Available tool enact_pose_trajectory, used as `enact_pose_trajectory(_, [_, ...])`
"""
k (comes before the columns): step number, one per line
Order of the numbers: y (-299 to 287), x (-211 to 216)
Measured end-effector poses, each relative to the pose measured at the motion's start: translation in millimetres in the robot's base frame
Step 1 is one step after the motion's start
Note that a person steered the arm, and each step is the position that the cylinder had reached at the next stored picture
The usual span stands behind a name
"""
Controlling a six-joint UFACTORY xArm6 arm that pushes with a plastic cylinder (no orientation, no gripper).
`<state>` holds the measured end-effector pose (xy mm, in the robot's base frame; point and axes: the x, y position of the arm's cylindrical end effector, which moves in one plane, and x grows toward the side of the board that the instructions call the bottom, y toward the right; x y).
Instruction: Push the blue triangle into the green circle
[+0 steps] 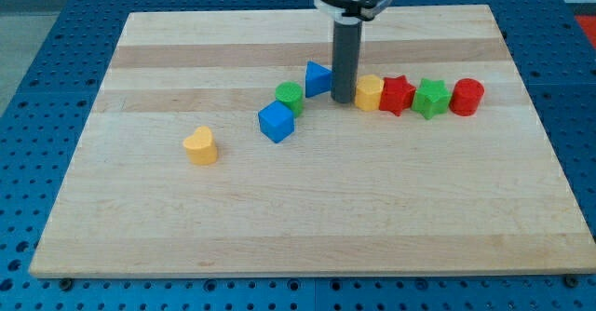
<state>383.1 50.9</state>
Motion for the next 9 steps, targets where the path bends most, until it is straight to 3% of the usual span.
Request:
enact_pose_trajectory(3, [9.4,-50.0])
enact_pose_trajectory(9, [-32.6,-30.2])
